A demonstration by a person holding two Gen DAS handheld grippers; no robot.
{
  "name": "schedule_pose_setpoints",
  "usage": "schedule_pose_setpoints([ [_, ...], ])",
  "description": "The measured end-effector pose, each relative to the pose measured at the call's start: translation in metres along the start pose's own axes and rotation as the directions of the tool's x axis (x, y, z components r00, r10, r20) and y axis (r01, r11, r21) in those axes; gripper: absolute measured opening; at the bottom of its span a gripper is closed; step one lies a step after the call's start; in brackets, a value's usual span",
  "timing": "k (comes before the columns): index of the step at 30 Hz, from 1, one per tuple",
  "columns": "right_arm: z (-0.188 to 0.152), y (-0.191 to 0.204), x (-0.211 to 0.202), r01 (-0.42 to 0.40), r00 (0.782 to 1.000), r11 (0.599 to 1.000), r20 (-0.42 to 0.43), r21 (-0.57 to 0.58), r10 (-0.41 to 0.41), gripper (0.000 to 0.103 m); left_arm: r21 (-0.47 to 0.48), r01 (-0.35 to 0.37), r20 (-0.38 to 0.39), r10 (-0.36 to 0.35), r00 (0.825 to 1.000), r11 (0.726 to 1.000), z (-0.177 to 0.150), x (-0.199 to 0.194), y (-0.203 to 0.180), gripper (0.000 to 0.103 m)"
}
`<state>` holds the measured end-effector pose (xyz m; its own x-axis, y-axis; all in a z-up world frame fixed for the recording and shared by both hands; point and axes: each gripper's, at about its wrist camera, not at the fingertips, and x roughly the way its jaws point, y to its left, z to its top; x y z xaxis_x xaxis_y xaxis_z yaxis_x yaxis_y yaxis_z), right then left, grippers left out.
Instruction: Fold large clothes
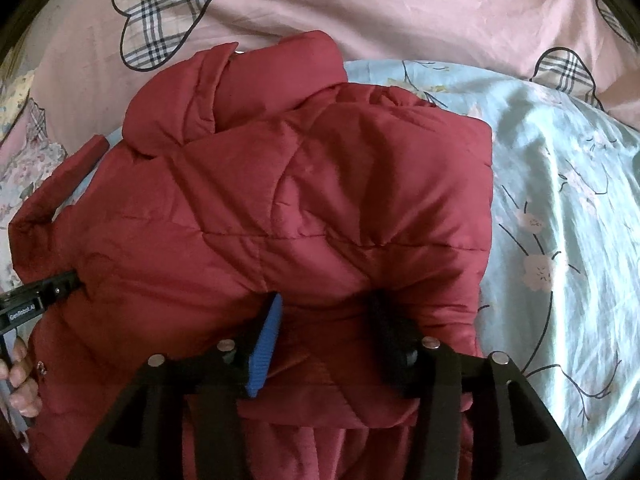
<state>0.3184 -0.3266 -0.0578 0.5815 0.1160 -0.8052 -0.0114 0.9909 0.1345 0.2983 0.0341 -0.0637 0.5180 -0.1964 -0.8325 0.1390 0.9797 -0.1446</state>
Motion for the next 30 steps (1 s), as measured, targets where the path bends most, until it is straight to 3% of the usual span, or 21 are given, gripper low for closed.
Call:
schedule_pose_setpoints([
  [2,0.000,0.002,-0.006,-0.024,1.000,1.000,0.005,0.005,0.024,0.066,0.008,-0.011,0.002,0.011,1.000,1.000,0.001,-0.006,-0.004,0.022],
  [5,-0.005,0.005,-0.023,-0.057,0.998,0.998,0.027,0.026,0.056,0.074,0.032,-0.042,-0.003,0.042,0.999,0.999,0.002,-0.015,-0.011,0.026],
  [8,-0.010,0.010,-0.041,-0.099,0.994,0.995,0.045,0.032,0.097,0.075,0.044,-0.073,0.015,0.072,0.997,0.996,0.001,-0.028,-0.012,0.045],
  [16,-0.021,0.019,-0.063,-0.179,0.983,0.983,0.036,0.031,0.178,0.082,0.080,-0.184,0.048,0.180,0.982,0.980,0.006,-0.050,-0.005,0.052],
  [18,-0.024,0.022,-0.064,-0.190,0.982,0.981,0.027,0.029,0.189,0.082,0.096,-0.235,0.063,0.230,0.971,0.967,0.012,-0.054,-0.003,0.057],
  [21,-0.029,0.027,-0.069,-0.207,0.978,0.978,0.022,0.018,0.207,0.082,0.093,-0.273,0.085,0.266,0.960,0.957,0.023,-0.060,0.003,0.074],
  [22,-0.030,0.028,-0.071,-0.218,0.976,0.976,0.023,0.017,0.217,0.082,0.089,-0.291,0.092,0.283,0.955,0.953,0.028,-0.062,0.006,0.079],
  [25,-0.032,0.032,-0.077,-0.226,0.974,0.974,0.029,0.008,0.225,0.082,0.086,-0.372,0.131,0.360,0.924,0.924,0.047,-0.069,0.014,0.081],
  [30,-0.036,0.033,-0.081,-0.236,0.971,0.972,0.027,0.011,0.236,0.084,0.100,-0.522,0.159,0.504,0.849,0.847,0.087,-0.060,0.032,0.085],
])
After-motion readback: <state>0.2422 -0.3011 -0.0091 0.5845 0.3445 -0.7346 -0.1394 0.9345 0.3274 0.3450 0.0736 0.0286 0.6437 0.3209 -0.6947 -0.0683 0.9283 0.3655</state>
